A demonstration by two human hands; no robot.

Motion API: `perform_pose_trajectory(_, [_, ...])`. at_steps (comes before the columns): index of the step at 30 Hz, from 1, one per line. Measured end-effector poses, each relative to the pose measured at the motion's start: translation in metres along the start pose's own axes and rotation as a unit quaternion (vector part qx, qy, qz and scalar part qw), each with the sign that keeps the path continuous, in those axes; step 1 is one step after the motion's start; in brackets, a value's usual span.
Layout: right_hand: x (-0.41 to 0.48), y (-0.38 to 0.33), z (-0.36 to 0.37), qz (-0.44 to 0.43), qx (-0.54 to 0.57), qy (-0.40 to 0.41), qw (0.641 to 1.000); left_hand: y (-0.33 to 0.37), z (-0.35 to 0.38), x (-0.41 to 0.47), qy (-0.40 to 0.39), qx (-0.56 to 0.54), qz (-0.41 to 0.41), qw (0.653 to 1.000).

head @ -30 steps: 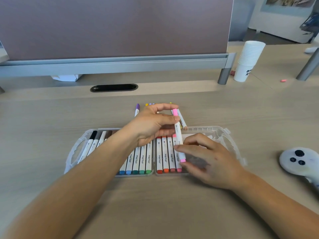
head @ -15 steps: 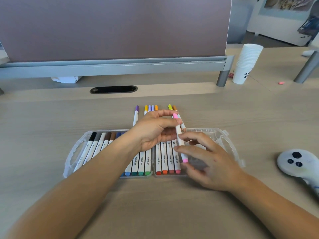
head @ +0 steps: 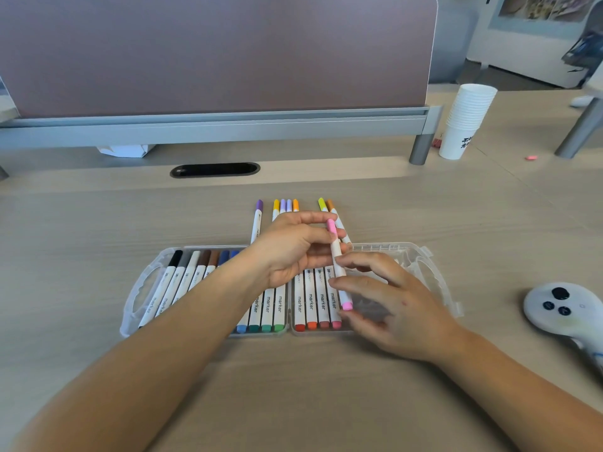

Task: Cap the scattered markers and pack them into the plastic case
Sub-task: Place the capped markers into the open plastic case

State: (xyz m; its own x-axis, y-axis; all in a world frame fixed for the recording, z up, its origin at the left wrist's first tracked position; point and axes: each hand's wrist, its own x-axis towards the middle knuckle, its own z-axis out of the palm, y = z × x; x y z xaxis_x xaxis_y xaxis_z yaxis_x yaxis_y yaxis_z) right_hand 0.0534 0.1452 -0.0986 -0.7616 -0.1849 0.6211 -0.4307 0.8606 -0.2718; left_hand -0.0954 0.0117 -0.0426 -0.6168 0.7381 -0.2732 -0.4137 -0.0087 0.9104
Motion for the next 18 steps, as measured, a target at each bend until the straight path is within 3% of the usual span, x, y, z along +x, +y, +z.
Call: perform_pose_trajectory(18, [0.0008,0.0036,0.0018,-0.001,-0.005,0.016,1.0,-0.0077,0.0039,0.0013,0.018,-0.005,0.021,1.0])
